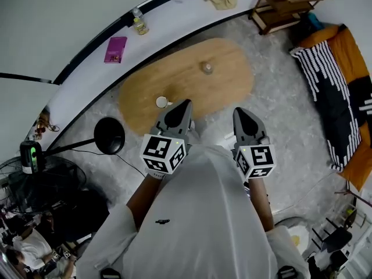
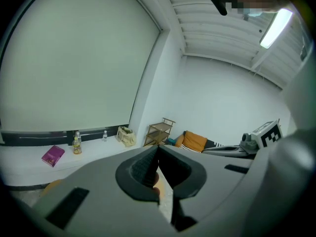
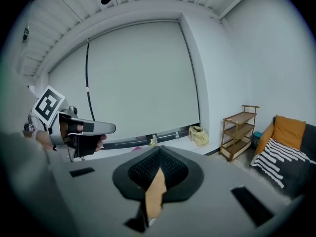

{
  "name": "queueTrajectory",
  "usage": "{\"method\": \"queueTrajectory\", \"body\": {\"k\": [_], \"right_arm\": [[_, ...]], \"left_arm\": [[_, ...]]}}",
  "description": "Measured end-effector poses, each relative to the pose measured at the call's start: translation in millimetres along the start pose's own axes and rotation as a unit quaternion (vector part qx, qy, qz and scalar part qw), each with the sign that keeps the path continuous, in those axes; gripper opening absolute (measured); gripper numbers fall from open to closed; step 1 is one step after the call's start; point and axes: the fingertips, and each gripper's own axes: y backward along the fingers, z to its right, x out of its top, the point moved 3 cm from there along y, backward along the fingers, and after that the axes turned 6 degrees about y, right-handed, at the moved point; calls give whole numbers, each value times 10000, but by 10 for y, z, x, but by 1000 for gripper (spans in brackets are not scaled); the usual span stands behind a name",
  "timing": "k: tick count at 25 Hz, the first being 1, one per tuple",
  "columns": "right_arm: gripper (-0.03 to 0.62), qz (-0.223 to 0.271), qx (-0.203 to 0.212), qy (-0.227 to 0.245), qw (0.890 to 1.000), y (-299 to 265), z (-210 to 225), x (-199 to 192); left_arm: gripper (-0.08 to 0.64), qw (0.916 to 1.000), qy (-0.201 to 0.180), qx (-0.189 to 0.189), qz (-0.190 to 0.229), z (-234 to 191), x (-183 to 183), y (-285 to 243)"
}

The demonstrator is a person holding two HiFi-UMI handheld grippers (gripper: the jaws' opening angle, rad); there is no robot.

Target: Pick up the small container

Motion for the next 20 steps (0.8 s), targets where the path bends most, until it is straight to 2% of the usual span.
{"method": "queueTrajectory", "body": {"k": [5, 10, 15, 20], "right_arm": [[6, 7, -185, -74, 9998, -523, -18, 201], [6, 93, -279, 115, 9995, -893, -207, 436], [6, 47, -523, 237, 9983, -891, -179, 515], [6, -99, -664, 233, 9975, -820, -46, 462]], "left_arm": [[20, 9999, -57, -140, -21, -446, 264, -168], [20, 9997, -23, -222, -34, -887, 424, -211], [20, 9993, -17, -356, -73, -971, 452, -306], [20, 9987, 160, -487, -47, -894, 407, -399]]}}
